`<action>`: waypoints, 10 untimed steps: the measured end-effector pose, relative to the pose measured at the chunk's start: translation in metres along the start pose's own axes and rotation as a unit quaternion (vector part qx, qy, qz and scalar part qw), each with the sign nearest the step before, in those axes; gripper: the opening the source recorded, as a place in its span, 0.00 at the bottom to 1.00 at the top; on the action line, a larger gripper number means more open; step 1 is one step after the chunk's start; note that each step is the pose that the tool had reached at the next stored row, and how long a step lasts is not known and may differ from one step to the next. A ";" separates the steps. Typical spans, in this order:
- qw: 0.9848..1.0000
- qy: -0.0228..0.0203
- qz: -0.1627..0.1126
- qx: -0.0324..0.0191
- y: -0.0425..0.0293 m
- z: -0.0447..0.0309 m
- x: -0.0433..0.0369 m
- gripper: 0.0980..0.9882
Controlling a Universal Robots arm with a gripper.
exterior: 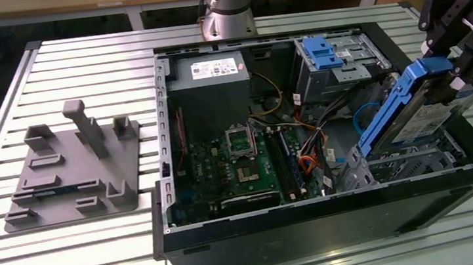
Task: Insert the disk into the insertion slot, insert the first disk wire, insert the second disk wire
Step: 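Insert the disk into the insertion slot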
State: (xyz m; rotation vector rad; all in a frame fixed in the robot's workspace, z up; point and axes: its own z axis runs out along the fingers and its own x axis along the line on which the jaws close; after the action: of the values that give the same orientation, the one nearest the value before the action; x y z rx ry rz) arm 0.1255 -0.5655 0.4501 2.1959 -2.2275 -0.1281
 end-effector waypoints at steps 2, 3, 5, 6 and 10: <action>1.000 0.000 0.001 -0.002 -0.0025 -0.0002 -0.0001 0.30; 1.000 0.000 0.001 -0.003 -0.0038 -0.0003 -0.0002 0.30; 1.000 0.000 0.001 -0.004 -0.0058 -0.0003 -0.0007 0.30; 1.000 0.000 0.002 -0.006 -0.0064 -0.0003 -0.0011 0.30; 1.000 0.002 0.002 -0.014 -0.0080 0.0005 -0.0022 0.30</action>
State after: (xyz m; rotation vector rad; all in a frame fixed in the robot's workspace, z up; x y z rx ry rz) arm 0.1335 -0.5634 0.4492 2.1747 -2.2140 -0.1530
